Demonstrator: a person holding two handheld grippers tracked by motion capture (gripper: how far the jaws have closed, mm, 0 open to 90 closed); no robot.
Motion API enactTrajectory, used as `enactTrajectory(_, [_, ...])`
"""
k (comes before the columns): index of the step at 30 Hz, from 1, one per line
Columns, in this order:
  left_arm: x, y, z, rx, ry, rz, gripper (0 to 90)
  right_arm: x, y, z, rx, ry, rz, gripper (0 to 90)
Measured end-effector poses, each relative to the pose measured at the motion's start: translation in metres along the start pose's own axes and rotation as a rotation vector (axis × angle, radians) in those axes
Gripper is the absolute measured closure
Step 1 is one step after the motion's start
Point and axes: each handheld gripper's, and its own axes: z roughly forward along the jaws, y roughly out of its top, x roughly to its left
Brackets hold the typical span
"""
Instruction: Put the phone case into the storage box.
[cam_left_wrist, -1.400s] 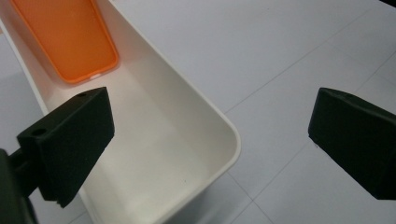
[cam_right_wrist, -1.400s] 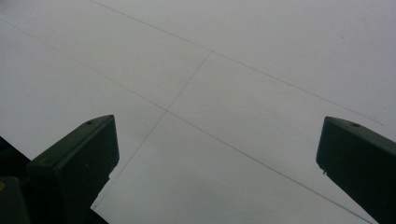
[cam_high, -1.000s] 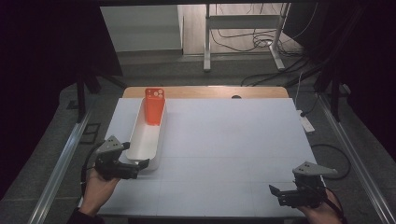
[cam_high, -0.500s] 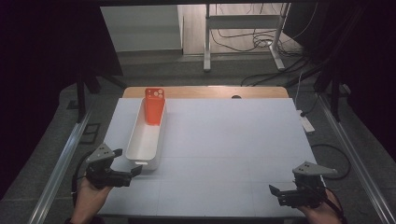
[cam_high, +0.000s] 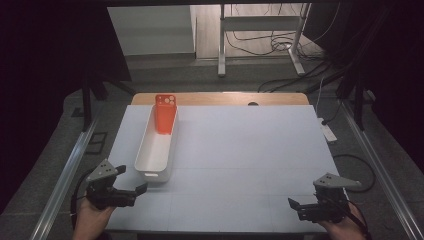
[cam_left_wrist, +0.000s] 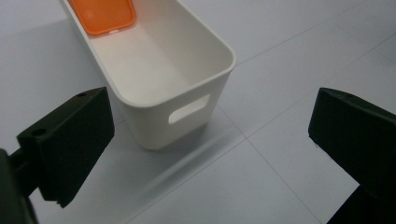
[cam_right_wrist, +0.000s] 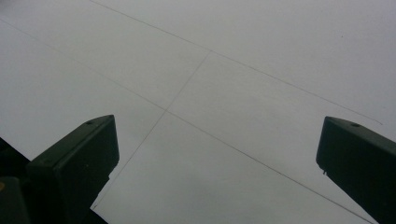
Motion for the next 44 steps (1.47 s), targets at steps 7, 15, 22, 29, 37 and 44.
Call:
enactTrajectory(7, [0.000,-0.007,-0.005,0.011,0.012,-0.009,0.9,0.000,0.000,0.000,0.001,-0.001,0.000,0.0])
enactTrajectory(15, [-0.002,-0.014,-0.009,0.034,0.025,-0.008,0.9,0.000,0.000,0.000,0.001,-0.001,0.000,0.0])
enactTrajectory(22, [-0.005,-0.019,-0.010,0.067,0.045,0.004,0.8,0.000,0.000,0.000,0.003,-0.001,-0.001,0.0])
enactTrajectory(29, [-0.007,-0.024,-0.010,0.097,0.058,0.012,0.7,0.000,0.000,0.001,0.005,-0.001,-0.002,0.0])
enactTrajectory(37, [-0.009,-0.026,-0.008,0.124,0.073,0.022,0.7,0.001,0.000,0.001,0.006,0.000,-0.002,0.0])
enactTrajectory(44, [-0.007,-0.025,-0.006,0.131,0.069,0.005,1.0,0.001,0.000,0.001,0.010,0.000,-0.005,0.0])
